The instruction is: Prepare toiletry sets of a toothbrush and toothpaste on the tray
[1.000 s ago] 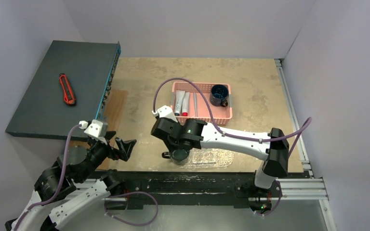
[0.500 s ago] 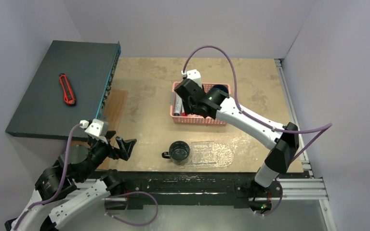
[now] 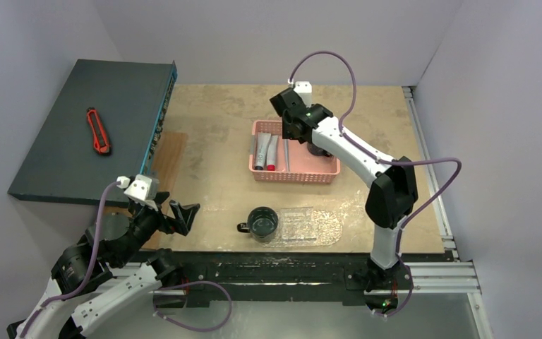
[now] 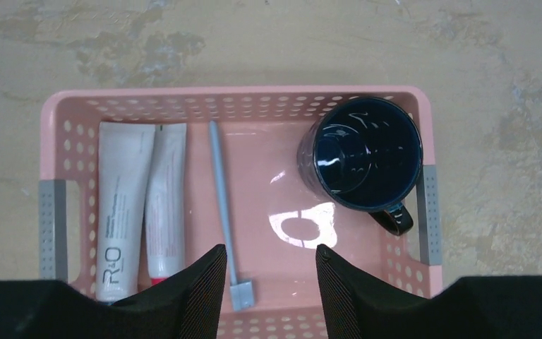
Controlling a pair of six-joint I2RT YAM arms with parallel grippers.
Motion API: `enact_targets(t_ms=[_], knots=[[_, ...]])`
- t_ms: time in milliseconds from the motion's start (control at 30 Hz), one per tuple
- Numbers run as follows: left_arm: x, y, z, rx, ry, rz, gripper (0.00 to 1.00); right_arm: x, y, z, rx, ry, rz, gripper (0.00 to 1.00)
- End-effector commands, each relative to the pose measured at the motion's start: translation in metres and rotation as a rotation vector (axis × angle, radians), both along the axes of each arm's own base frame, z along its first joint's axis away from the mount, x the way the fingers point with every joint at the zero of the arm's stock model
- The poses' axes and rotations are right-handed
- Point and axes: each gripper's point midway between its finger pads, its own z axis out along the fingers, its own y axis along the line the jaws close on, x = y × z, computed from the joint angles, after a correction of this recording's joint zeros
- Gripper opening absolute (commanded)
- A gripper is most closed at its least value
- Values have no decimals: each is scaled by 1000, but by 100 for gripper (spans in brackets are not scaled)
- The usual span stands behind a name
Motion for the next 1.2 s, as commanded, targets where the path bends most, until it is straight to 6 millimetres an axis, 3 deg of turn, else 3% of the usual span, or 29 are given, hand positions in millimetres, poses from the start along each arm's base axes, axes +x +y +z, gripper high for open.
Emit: enact_targets(t_ms=[0, 400, 600, 900, 1167], knots=[[7, 21, 4, 16, -28, 112, 100, 33, -8, 15, 73, -75, -84, 52], [8, 18, 3, 27, -24, 100, 100, 75, -40, -23, 117, -36, -224, 53], [8, 17, 2, 34, -23, 98, 100, 89, -40, -42, 161, 1, -229, 53], [8, 17, 2, 33, -25, 98, 100, 99, -44, -66, 181, 45, -254, 51], [9, 15, 2, 37, -22, 95, 100, 102, -46, -86, 180, 81, -259, 44]])
